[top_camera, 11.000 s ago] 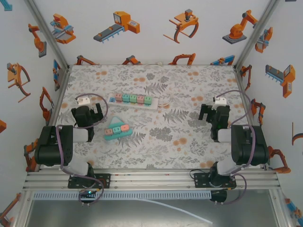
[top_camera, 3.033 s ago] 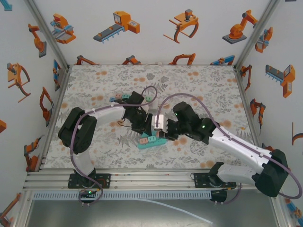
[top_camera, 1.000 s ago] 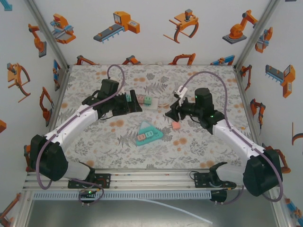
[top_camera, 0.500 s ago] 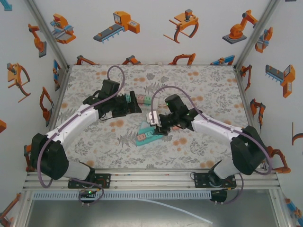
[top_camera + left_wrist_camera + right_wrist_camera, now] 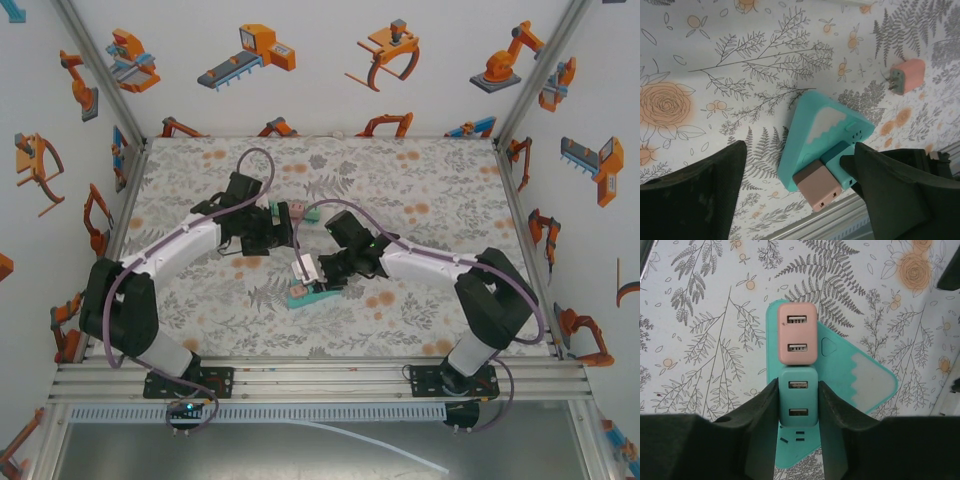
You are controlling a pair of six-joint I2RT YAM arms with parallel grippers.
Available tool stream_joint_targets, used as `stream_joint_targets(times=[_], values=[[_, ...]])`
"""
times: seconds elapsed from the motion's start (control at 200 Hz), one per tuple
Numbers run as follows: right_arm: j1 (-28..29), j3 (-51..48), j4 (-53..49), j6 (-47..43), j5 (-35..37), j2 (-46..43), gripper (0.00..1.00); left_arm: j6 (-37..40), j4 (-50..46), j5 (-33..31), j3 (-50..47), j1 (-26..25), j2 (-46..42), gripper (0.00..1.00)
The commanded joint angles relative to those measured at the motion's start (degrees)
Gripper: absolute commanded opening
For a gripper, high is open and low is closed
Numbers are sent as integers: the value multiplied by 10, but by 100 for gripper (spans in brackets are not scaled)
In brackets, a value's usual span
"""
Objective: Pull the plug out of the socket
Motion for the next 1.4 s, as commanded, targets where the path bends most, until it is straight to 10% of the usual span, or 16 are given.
stream_joint_targets(times=[0.0,0.661,1.392], values=[[4,20,2,-9,6,7,29,35,-7,24,-12,2,21,71],[4,24,10,16,9,13,25,43,60,146,-66,-19,120,63],[12,58,16,52,34,-28,17,66,17,24,-115,-32,125,56]])
